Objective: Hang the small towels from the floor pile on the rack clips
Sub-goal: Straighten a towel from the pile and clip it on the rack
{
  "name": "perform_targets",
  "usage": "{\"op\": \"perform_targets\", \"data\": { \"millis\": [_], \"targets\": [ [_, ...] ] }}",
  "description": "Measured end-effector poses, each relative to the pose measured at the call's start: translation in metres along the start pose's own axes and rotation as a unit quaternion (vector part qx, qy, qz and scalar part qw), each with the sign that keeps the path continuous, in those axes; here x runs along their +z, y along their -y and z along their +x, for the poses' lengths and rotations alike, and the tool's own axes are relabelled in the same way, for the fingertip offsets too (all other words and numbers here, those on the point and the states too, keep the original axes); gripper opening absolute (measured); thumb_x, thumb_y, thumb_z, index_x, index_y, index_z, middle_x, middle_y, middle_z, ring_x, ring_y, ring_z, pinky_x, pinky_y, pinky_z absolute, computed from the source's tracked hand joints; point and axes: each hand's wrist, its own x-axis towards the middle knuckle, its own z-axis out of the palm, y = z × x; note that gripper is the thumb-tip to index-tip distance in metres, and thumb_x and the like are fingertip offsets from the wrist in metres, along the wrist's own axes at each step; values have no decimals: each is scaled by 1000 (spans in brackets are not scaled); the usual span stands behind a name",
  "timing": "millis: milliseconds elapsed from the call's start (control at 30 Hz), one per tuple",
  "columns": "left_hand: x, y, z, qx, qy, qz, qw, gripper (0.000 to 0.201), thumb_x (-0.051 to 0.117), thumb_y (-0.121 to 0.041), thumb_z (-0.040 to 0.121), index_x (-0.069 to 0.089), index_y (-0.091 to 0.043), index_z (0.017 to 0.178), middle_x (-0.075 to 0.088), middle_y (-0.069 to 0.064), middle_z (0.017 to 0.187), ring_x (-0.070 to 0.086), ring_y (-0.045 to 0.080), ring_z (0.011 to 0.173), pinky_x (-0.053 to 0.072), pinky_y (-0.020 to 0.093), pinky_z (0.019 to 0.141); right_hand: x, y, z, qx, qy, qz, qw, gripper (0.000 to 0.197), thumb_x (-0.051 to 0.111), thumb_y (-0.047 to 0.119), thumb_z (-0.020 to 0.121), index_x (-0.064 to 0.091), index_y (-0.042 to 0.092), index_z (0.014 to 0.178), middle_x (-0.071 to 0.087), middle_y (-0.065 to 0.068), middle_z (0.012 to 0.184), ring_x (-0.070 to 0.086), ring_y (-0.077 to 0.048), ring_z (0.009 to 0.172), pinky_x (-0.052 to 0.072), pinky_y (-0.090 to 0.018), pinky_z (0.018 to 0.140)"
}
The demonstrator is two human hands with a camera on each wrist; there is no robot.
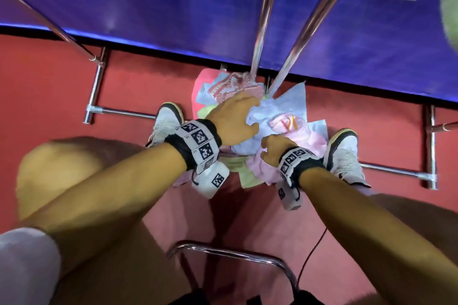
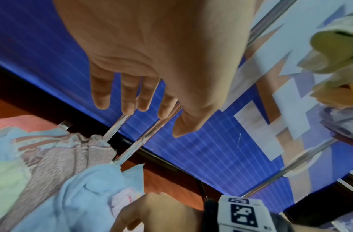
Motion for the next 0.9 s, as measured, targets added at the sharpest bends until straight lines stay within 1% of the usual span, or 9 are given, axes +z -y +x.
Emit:
{"op": "perform_targets", "data": {
  "millis": [133, 267, 400, 500, 567, 633, 733, 800, 900],
  "targets": [
    [9, 13, 3, -49, 46, -1, 998, 60, 58, -44, 78, 52, -20, 133, 49, 3, 134, 53, 26, 121, 43, 39, 103, 23, 1, 20, -10, 19, -47, 999, 33, 54, 28, 88, 64, 13, 116, 64, -12, 122, 56, -32, 117, 50, -36, 95],
    [8, 28, 2, -56, 48, 50, 996, 52, 61, -39, 85, 50, -22, 134, 51, 2, 132, 53, 26, 118, 45, 42, 99, 42, -5, 37, -11, 23, -66, 997, 37, 54, 33, 88, 64, 20, 121, 56, -8, 129, 45, -29, 127, 45, -38, 102],
    [-2, 31, 4, -68, 51, 59, 995, 58, 50, -47, 77, 53, -20, 129, 55, 7, 128, 54, 29, 116, 46, 43, 98, 60, -20, 48, 1, 36, -79, 996, 40, 60, 30, 88, 61, 29, 129, 27, -8, 158, 14, -27, 149, 26, -41, 117],
    [-7, 33, 7, -73, 36, 65, 995, 51, 56, -39, 86, 51, -21, 134, 54, 8, 133, 51, 29, 121, 44, 42, 100, 68, -28, 54, 8, 77, -123, 989, 43, 54, 33, 94, 54, 31, 137, 1, -7, 164, -7, -28, 151, 9, -46, 121],
    [-7, 34, 7, -67, 30, 73, 995, 50, 58, -37, 87, 50, -21, 134, 54, 8, 133, 52, 29, 121, 44, 42, 99, 76, -33, 59, 11, 88, -136, 987, 46, 48, 36, 97, 44, 32, 143, 0, -4, 164, -10, -26, 151, 4, -45, 120],
    [-6, 32, 5, -62, 39, 80, 994, 51, 55, -39, 86, 51, -22, 133, 56, 7, 131, 53, 29, 119, 45, 42, 98, 82, -35, 59, 20, 82, -146, 986, 47, 45, 31, 99, 40, 30, 145, 20, -1, 160, 3, -22, 151, 10, -42, 120],
    [-9, 26, 3, -52, 45, 78, 995, 60, 45, -46, 76, 52, -23, 131, 59, 5, 128, 55, 28, 117, 46, 44, 96, 76, -28, 56, 25, 44, -157, 986, 36, 55, 24, 92, 62, 19, 127, 58, -6, 131, 49, -27, 129, 41, -38, 106],
    [-10, 24, 2, -45, 38, 78, 995, 60, 44, -46, 74, 53, -23, 128, 61, 5, 126, 56, 29, 116, 47, 45, 96, 68, -23, 54, 33, 32, -132, 990, 35, 64, 22, 86, 63, 11, 119, 64, -11, 121, 60, -32, 115, 48, -36, 94],
    [-13, 21, 1, -39, 35, 72, 996, 57, 45, -45, 74, 55, -22, 124, 63, 6, 122, 57, 30, 113, 47, 46, 94, 51, -19, 46, 12, 22, -68, 997, 32, 64, 20, 81, 60, 12, 112, 63, -12, 116, 61, -32, 110, 49, -35, 89]
  ]
}}
